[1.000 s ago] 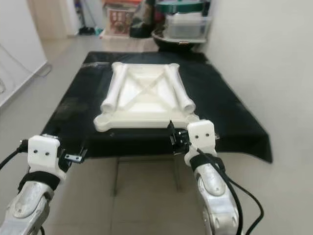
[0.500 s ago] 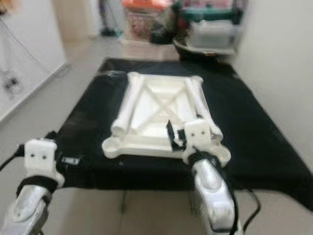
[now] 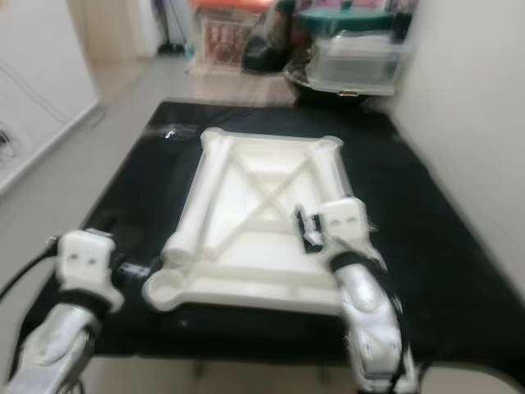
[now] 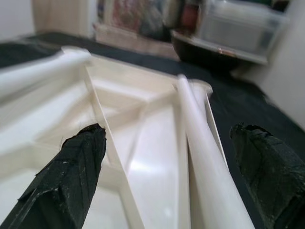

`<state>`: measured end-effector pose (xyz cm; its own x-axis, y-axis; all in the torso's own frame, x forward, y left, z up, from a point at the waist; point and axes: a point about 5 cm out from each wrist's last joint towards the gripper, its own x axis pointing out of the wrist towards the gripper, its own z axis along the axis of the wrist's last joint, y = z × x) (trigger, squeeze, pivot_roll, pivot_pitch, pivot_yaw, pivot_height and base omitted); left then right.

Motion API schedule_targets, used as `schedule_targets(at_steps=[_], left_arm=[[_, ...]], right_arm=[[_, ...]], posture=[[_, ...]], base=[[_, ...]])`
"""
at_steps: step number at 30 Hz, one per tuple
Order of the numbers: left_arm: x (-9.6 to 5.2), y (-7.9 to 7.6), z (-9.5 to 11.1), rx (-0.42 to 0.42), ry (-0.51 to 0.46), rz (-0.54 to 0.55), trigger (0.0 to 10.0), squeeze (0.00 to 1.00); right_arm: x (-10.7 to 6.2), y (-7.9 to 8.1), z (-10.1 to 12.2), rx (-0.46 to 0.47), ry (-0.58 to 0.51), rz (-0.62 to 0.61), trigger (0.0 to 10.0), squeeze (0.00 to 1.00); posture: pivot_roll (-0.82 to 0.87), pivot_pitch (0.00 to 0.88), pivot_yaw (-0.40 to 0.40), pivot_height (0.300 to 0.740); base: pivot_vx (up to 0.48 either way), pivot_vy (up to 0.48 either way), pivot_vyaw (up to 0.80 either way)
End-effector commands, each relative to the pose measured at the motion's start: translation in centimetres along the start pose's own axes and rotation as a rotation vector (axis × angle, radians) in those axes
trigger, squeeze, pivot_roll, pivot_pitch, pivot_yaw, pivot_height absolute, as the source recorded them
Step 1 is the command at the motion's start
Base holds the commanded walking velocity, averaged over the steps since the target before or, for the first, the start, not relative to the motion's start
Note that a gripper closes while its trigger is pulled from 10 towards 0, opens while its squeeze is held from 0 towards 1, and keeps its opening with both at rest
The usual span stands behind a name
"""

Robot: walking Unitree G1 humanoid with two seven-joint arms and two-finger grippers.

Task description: Building children table

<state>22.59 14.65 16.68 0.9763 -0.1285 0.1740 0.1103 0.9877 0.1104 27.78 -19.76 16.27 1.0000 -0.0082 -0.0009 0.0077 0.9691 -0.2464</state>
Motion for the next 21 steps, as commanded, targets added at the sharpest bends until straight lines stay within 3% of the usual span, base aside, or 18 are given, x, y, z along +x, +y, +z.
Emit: schedule_targets(at_steps=[1,10,16,21], left_arm=[[0.0,-0.1,-0.2,0.015,0.01,-0.007,10.0,0.0],[0.0,-0.3,-0.4,0.012,0.01,-0.008,10.0,0.0],[0.1,-0.4,-0.5,-0.005,0.009,-0.007,10.0,0.0],[0.3,-0.3,-0.4,0.002,0.007,-0.006,10.0,0.0]], right_arm=[[0.1,-1.2,-0.8,0.042,0.06,-0.023,10.0,0.0],[0.3,-4.1,-2.4,0.062,0.144,-0.065,10.0,0.0],[0.2,-2.6,-4.0,0.224,0.228,0.035,10.0,0.0],[0.2,-2.4,-6.1,0.264,0.289,0.037,10.0,0.0]], posture=[[-0.02,0.0,-0.034,0.74],[-0.03,0.0,-0.038,0.74],[-0.03,0.0,-0.037,0.74],[-0.02,0.0,-0.038,0.74]], base=[[0.0,0.0,0.0],[0.0,0.0,0.0],[0.0,0.0,0.0],[0.0,0.0,0.0]])
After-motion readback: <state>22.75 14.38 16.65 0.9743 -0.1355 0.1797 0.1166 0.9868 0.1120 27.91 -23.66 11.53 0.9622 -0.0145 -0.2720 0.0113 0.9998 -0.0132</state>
